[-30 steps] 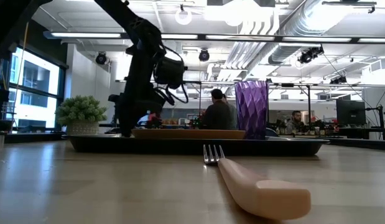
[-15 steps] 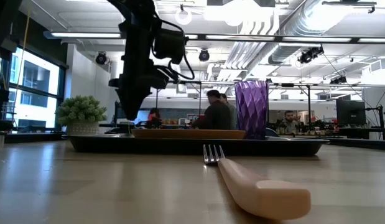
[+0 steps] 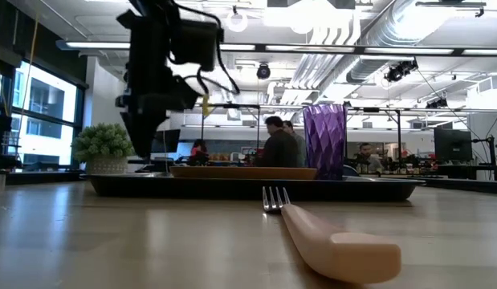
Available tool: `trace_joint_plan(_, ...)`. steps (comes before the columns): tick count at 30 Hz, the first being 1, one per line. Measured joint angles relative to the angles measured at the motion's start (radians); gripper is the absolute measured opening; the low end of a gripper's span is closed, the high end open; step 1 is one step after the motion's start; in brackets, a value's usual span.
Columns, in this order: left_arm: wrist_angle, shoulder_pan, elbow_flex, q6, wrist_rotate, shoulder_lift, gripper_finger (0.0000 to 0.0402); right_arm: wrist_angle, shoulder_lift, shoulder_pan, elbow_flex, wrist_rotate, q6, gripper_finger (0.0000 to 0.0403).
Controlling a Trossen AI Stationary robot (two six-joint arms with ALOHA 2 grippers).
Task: Pick and place plate/cup/fork/spoon on tray
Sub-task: Put the yellow spoon to the left side of the orange plate on the black serving tray
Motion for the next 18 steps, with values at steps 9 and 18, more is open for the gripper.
trace_joint_plan(9,0.193,-0.041,-0.073,0.046,0.132,-0.086,0.0051,0.026,0.000,-0.001,0.000,0.012,0.083,0.0067)
trace_joint_plan(18,0.408,-0.107,-0.216,0.103,0.135,-0.116,0.0051,0.062,0.000,-0.001,0.000,0.012,0.160,0.0067)
